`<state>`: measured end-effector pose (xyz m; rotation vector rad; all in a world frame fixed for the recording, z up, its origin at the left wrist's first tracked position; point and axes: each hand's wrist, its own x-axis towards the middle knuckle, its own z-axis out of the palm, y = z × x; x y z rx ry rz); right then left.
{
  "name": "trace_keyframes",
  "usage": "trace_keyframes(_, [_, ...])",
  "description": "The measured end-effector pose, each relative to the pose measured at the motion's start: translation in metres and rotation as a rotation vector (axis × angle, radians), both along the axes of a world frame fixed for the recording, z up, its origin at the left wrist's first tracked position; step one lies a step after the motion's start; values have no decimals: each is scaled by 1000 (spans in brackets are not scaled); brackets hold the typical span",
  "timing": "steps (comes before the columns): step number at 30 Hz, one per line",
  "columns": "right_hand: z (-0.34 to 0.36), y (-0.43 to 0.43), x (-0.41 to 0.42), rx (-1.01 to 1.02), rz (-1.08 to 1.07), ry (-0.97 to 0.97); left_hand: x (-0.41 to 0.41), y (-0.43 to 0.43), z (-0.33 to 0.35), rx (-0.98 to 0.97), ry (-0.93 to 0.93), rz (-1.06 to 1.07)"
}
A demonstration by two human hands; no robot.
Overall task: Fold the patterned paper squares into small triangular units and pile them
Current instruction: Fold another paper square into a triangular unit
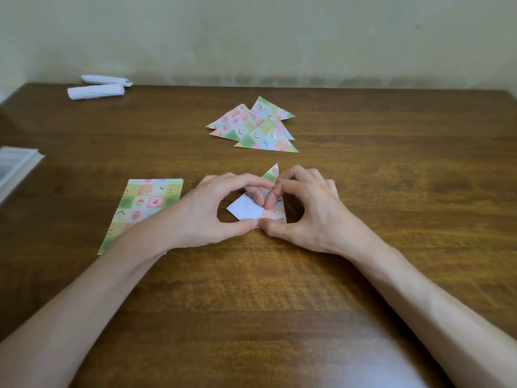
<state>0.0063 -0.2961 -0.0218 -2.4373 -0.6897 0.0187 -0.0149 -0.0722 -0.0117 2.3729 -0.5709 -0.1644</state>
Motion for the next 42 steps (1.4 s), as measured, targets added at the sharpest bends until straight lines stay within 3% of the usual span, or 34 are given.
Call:
trace_keyframes(22, [9,7,3,-103,-23,74,-3,0,-2,-7,-13,-17])
trace_keyframes(42, [17,-10,8,-40,86,209,-1,-11,-7,-20,-54,73])
